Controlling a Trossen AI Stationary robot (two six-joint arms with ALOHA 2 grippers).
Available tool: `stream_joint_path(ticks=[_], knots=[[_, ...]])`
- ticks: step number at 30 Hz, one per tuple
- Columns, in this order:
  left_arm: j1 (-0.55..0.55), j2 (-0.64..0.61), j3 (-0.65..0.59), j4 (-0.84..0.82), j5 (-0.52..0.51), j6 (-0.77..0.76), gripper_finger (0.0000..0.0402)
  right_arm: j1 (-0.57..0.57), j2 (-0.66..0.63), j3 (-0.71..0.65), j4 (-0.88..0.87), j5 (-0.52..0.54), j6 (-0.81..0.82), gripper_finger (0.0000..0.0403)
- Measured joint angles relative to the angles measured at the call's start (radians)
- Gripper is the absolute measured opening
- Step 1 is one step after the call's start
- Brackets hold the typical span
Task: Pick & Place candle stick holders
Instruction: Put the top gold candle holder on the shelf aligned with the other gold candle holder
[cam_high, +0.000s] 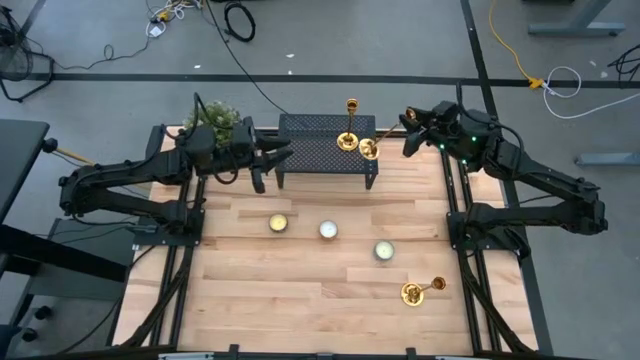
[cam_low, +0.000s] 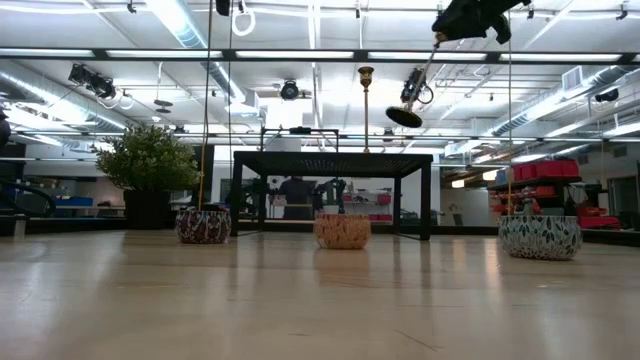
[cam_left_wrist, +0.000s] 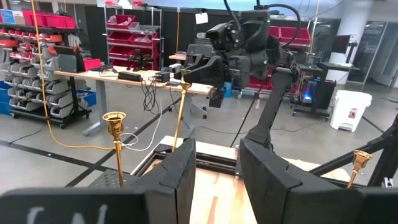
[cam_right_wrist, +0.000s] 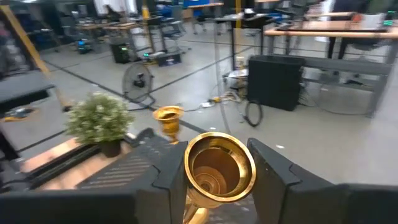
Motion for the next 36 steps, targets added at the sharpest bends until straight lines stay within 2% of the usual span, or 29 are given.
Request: stream_joint_path(ticks=[7,12,18,25,31,36], knots=[[0.000,0.000,0.000,0.000,-0.006,0.000,0.0128,0.047,0.086,0.000,0.040,-0.103,-0.047,0.0132],[0.000,0.000,0.000,0.000,-0.006,0.000,0.0128,0.075,0.157,0.000,0.051,-0.126,-0.049,0.0132],[0.000,0.000,0.000,-0.001,-0.006,-0.001,0.0128,0.113,0.210,0.011,0.141,-0.170,-0.047,0.0132],[0.000,0.000,0.000,-0.001,-0.006,-0.002,0.0128,0.138,0.290,0.171,0.060,-0.157,-0.095,0.0132],[0.000,0.000,0.000,-0.005,-0.006,-0.002,0.0128,0.138,0.363,0.353,-0.130,-0.103,-0.137,0.0132],[0.000,0.000,0.000,-0.005,-0.006,-0.001,0.0128,0.137,0.389,0.405,-0.158,-0.085,-0.157,0.0132]])
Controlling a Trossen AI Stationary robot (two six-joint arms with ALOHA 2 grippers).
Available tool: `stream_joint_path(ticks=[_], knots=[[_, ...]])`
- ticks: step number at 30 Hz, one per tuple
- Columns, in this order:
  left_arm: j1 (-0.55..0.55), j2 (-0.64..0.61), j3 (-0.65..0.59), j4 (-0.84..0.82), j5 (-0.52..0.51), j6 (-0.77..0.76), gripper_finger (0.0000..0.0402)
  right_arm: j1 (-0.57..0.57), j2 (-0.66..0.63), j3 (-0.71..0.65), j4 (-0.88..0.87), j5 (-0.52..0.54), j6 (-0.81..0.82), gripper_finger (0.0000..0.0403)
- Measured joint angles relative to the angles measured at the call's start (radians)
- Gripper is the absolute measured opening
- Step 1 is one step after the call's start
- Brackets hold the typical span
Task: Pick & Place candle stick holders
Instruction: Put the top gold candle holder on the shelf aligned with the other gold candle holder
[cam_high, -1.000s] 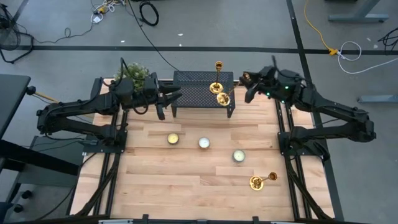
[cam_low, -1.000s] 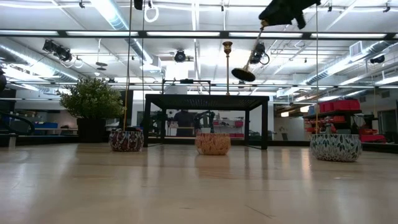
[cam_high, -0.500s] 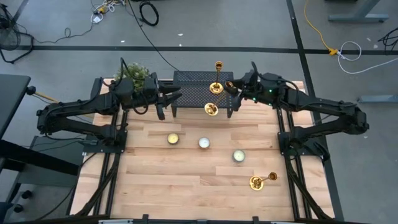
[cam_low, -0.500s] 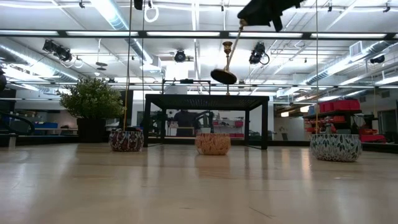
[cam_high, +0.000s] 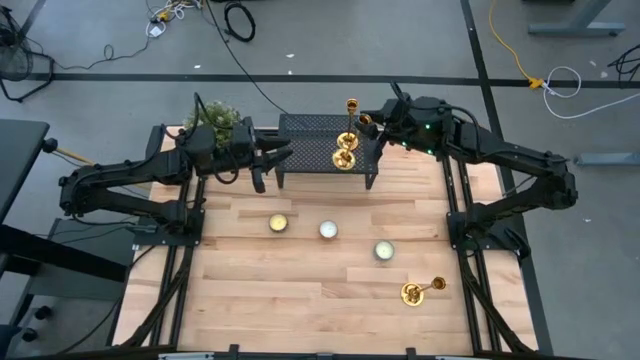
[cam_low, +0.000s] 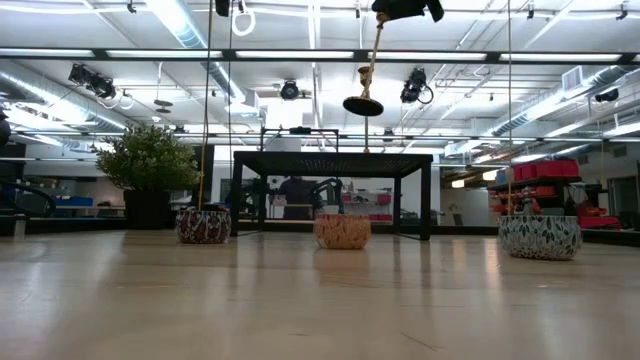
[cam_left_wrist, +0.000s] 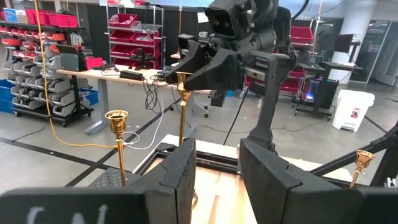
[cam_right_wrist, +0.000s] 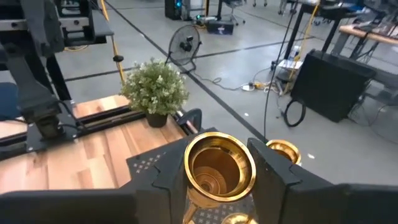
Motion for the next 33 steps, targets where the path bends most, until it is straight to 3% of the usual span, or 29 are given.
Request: stream_joint_path(ticks=[18,33], knots=[[0.000,0.000,0.000,0.000,0.000,0.000,0.0128,-0.052,0.140,0.000,-0.013,0.001,0.001,0.0132],[0.000,0.000,0.000,-0.024,0.000,0.000,0.0128,-0.058,0.165,0.000,-0.041,0.092,0.004,0.0132]])
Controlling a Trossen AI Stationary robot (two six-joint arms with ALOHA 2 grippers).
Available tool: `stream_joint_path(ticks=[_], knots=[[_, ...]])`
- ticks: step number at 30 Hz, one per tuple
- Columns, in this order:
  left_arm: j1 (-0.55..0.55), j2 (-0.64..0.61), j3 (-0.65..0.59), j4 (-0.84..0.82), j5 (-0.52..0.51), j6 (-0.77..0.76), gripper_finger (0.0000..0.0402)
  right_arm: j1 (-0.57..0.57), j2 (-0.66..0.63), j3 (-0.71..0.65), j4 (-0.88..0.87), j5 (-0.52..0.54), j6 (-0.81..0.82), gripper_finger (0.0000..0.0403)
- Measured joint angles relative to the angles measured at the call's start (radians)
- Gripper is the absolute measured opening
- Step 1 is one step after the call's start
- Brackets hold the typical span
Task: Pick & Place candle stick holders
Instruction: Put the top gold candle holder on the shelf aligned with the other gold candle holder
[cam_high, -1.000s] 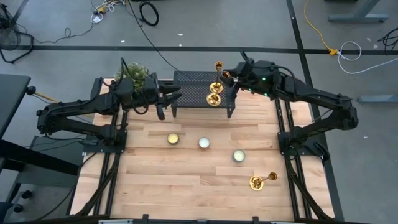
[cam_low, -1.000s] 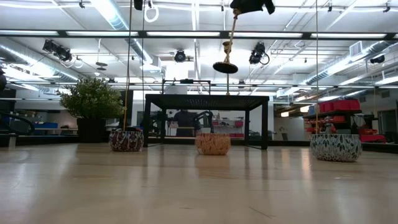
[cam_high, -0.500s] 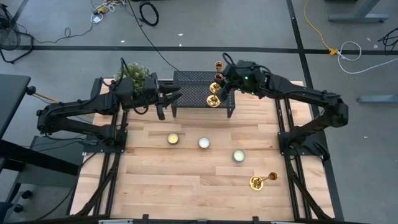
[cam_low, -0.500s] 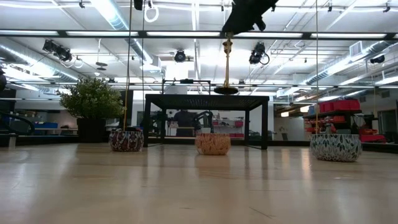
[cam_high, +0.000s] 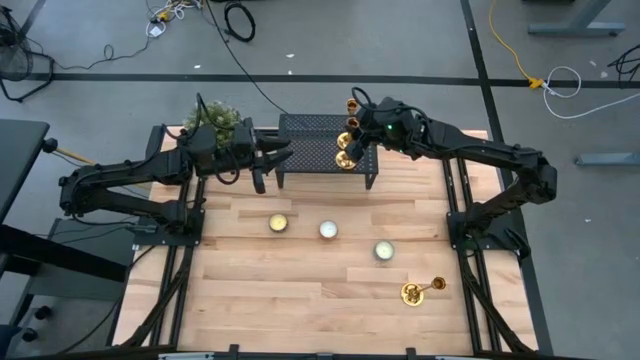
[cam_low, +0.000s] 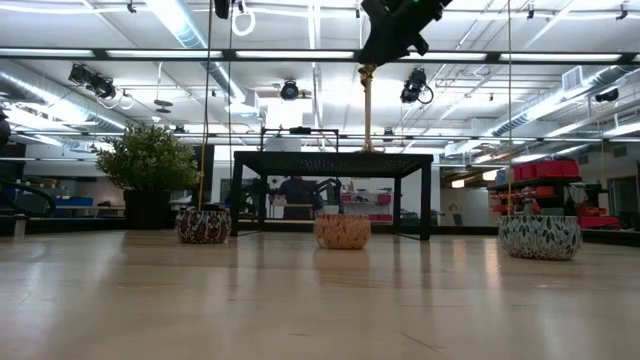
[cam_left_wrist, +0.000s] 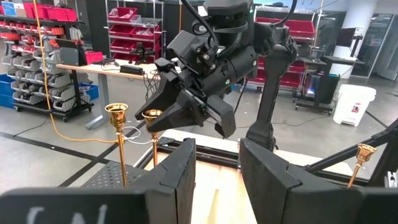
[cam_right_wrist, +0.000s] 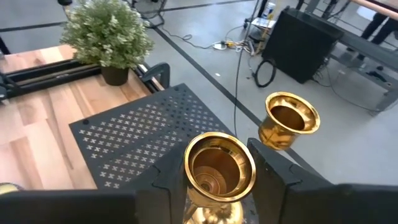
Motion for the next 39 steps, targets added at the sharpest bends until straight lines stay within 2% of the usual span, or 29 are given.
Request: stream_joint_path(ticks=[39], knots=[[0.000,0.000,0.000,-0.006,0.000,0.000,0.0128,0.000,0.000,-0.001,0.013,-0.009,0.006,0.0132]])
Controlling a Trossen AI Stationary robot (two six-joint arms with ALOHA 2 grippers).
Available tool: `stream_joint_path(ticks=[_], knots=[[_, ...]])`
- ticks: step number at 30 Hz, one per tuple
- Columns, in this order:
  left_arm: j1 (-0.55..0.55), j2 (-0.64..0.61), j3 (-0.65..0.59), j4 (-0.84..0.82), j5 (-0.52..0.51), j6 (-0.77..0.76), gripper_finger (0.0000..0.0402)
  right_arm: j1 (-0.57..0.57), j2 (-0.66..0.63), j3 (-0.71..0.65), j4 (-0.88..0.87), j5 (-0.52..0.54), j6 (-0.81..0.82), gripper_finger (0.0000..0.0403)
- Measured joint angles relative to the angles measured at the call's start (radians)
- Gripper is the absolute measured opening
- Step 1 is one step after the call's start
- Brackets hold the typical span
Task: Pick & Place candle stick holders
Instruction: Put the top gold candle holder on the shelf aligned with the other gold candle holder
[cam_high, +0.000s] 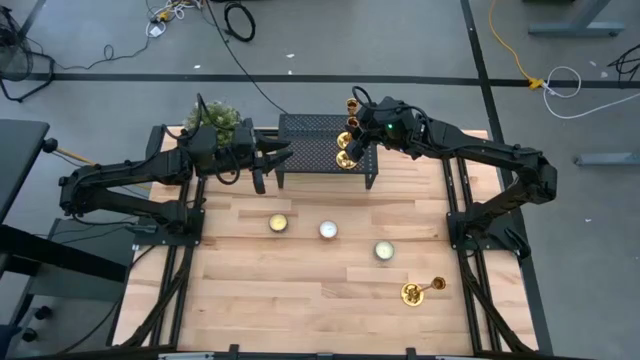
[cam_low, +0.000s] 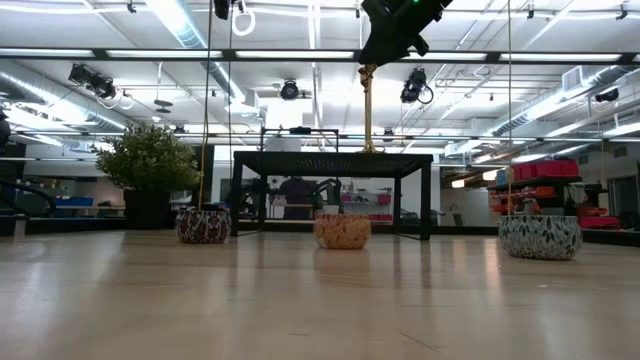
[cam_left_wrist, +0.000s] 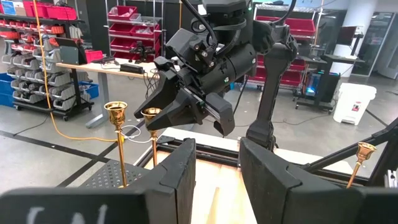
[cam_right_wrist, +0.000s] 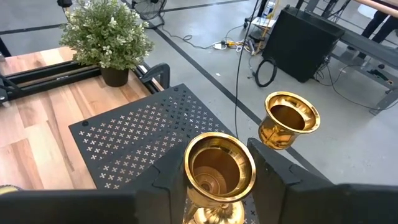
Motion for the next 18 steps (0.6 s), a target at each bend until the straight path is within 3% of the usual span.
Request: stream_joint_path(ticks=[18], knots=[[0.000,0.000,0.000,0.000,0.000,0.000,0.0128,0.000,0.000,0.000,0.001,0.003,0.000,0.0152]])
